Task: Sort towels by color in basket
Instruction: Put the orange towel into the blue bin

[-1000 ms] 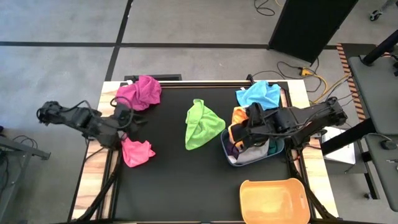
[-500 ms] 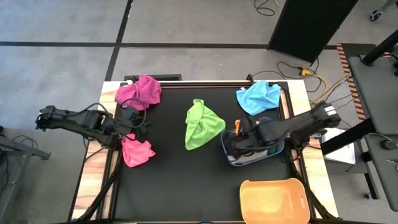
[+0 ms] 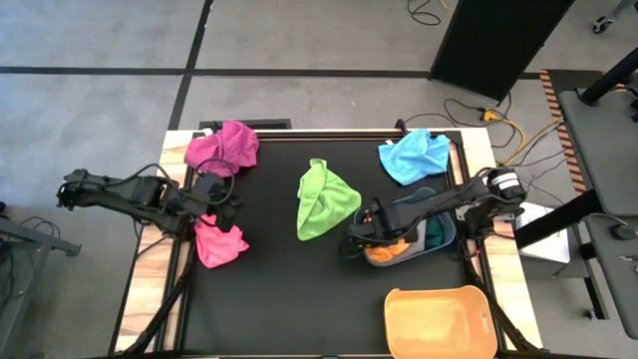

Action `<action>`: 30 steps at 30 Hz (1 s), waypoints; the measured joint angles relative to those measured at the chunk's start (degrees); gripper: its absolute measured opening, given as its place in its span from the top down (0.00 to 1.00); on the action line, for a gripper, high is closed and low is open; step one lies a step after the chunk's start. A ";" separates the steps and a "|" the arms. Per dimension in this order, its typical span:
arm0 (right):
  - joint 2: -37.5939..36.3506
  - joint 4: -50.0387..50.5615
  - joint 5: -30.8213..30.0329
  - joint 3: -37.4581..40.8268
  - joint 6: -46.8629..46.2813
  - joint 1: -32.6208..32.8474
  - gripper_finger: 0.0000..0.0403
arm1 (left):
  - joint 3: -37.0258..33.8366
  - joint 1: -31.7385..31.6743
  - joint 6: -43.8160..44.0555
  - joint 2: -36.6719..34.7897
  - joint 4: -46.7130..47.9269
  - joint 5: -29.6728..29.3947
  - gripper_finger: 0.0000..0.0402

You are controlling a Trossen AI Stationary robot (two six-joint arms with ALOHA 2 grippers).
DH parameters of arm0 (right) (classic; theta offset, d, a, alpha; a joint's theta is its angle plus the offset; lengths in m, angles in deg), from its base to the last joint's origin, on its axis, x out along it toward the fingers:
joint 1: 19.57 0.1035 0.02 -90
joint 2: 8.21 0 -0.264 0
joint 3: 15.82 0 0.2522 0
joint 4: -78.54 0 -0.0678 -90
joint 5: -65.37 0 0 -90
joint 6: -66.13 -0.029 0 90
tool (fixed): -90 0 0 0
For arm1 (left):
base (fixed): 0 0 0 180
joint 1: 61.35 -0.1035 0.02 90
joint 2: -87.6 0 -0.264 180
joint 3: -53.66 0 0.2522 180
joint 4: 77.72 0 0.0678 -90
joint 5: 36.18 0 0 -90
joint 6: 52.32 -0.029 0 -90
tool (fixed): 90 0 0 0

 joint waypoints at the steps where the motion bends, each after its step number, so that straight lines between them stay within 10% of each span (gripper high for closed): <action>1: 0.07 -0.11 0.85 0.37 -0.82 -0.36 0.89 | 0.00 0.00 -0.01 -0.07 0.00 0.23 0.59; 18: -11.59 8.71 1.10 -11.14 1.46 0.25 0.39 | -0.02 0.00 -2.56 -0.14 0.30 -1.35 0.59; 25: -11.65 11.81 -17.15 -10.65 1.05 -0.71 0.38 | -0.02 0.00 -2.58 -0.11 0.07 -3.48 0.59; 30: -6.85 12.04 -13.29 -7.75 1.21 -2.43 0.48 | -0.13 0.00 -2.45 -0.11 0.09 -3.56 0.59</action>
